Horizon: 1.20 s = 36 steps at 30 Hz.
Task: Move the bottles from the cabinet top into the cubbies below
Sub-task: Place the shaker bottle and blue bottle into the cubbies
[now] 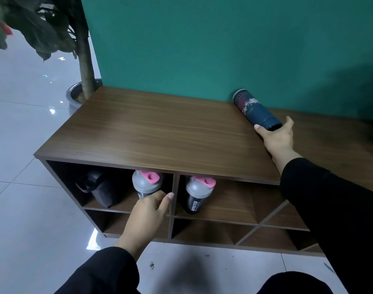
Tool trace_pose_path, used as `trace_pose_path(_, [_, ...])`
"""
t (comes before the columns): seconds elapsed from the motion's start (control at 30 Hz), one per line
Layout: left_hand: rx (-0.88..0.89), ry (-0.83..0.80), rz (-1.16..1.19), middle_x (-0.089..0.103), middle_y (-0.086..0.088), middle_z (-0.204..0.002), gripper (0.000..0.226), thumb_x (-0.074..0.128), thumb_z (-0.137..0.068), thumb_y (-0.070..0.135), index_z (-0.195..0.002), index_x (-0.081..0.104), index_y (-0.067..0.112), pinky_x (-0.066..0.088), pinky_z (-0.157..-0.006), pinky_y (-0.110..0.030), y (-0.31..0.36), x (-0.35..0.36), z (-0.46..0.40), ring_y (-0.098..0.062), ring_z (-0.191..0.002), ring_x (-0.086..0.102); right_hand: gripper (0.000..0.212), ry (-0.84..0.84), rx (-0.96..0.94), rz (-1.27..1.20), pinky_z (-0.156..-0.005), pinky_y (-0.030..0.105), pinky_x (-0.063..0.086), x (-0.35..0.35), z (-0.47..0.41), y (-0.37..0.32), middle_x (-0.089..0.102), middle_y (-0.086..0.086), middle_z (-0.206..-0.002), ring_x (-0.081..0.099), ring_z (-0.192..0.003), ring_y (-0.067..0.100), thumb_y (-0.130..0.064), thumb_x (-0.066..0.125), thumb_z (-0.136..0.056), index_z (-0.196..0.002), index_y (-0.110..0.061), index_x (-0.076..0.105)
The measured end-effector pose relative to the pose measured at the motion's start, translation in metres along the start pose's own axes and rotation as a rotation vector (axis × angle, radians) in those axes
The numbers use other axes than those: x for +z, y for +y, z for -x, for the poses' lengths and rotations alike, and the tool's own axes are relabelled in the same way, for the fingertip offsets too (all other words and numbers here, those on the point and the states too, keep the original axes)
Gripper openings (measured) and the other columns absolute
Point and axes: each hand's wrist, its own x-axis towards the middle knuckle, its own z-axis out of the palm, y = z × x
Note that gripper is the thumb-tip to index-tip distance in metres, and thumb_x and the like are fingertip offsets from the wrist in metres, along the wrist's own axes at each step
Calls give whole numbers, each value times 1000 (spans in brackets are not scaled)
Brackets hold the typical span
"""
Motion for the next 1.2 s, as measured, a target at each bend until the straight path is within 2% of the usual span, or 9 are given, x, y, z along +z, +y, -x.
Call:
trace_pose_path(0.13, [-16, -20, -7, 69, -10, -68, 46, 49, -100, 48, -76, 62, 11, 52, -73, -44, 0, 2, 1, -26, -73, 64, 68, 21, 3, 0, -84, 37, 50, 4, -7, 0, 62, 8, -122, 63, -104, 29, -39, 78, -76, -133, -21, 47])
trace_pose_path(0.37, [33, -26, -18, 62, -16, -67, 48, 49, -101, 47, -77, 58, 6, 49, -65, -43, 10, 4, 2, -29, -65, 57, 64, 214, -80, -240, -89, 38, 55, -23, 36, -2, 63, 0, -115, 64, -100, 21, -49, 75, -65, -121, -26, 54])
trace_pose_path(0.5, [102, 0, 22, 49, -1, -57, 41, 54, -100, 41, -75, 55, 8, 41, -60, -36, 17, 2, 12, -10, -56, 42, 54, 150, -277, -391, -94, 28, 52, -68, 100, -18, 61, -9, -112, 63, -101, 6, -34, 77, -76, -123, -24, 53])
trace_pose_path(0.6, [249, 139, 47, 65, 20, -92, 16, 61, -97, 36, -104, 67, 22, 50, -79, -29, 25, -3, 31, -1, -86, 58, 52, 32, -421, -396, -85, 13, 48, -114, 162, -31, 58, -19, -112, 61, -97, -7, -12, 77, -82, -125, -23, 50])
trace_pose_path(0.63, [319, 198, 57, 62, 21, -107, 26, 61, -94, 39, -116, 64, 24, 50, -86, -27, 30, -5, 39, 0, -96, 58, 54, -8, -465, -378, -83, 11, 48, -129, 181, -33, 58, -25, -109, 61, -96, -8, -7, 78, -80, -124, -25, 50])
trace_pose_path(0.77, [711, 365, -66, 50, -14, -140, 67, 58, -92, 55, -140, 44, 11, 38, -108, -36, 38, -1, 68, -26, -129, 48, 61, -206, -533, -265, -83, 9, 47, -170, 238, -24, 62, -33, -106, 63, -97, -5, -16, 86, -65, -117, -30, 56])
trace_pose_path(0.87, [837, 320, -254, 43, -16, -150, 87, 66, -84, 62, -147, 33, 14, 40, -102, -48, 41, 19, 84, -32, -129, 49, 69, -380, -482, -108, -88, 23, 51, -170, 268, 1, 64, -16, -115, 64, -105, 7, -39, 89, -58, -119, -39, 58])
trace_pose_path(0.97, [838, 224, -353, 54, -11, -147, 92, 78, -71, 57, -144, 41, 17, 41, -94, -48, 44, 42, 92, -28, -121, 55, 68, -450, -443, 72, -85, 25, 50, -163, 281, 27, 58, -14, -116, 61, -107, 9, -46, 78, -53, -117, -47, 54])
trace_pose_path(1.2, [595, -88, -259, 65, 11, -101, 69, 71, -65, 48, -127, 49, 28, 41, -81, -28, 50, 83, 87, -12, -90, 62, 76, -463, 38, -388, -75, 16, 56, -114, 288, 84, 76, -6, -108, 72, -99, 6, -6, 93, -53, -120, -26, 62])
